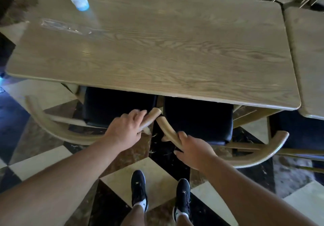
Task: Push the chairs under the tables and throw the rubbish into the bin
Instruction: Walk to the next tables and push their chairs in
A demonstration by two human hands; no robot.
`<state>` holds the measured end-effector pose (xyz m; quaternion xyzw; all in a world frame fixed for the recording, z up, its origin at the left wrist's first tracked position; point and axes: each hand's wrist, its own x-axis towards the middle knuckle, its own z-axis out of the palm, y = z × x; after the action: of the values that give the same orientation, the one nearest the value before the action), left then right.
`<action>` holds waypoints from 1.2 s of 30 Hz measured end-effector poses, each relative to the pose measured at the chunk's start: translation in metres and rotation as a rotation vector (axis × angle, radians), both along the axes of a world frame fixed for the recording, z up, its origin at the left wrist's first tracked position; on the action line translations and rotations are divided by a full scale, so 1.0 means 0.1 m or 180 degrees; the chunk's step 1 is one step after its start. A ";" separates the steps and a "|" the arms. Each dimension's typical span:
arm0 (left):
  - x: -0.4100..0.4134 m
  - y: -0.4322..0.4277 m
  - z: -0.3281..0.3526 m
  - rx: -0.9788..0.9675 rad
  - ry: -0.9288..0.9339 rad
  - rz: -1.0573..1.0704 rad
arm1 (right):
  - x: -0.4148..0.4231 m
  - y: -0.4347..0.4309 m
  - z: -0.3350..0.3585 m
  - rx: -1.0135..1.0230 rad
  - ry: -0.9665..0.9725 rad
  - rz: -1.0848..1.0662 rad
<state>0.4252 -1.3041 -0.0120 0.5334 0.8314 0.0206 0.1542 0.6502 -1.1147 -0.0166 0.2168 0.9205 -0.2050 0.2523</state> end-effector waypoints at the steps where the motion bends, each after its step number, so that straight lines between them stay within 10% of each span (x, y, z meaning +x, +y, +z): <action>1: -0.07 -0.02 -0.05 -0.0289 -0.0187 0.0248 | -0.05 -0.05 -0.04 0.0059 0.0053 -0.0066; 32: -0.26 -0.25 -0.05 -0.1077 -0.0544 0.0559 | -0.31 -0.05 0.01 0.0138 -0.0387 -0.0200; 36: -0.25 -0.09 0.47 -0.0527 -0.0494 0.0411 | -0.38 0.16 0.56 0.0479 0.0297 -0.0279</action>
<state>0.4003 -1.3127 0.0346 0.4610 0.8484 0.0029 0.2600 0.6120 -1.0991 0.0397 0.2654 0.9337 -0.1561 0.1829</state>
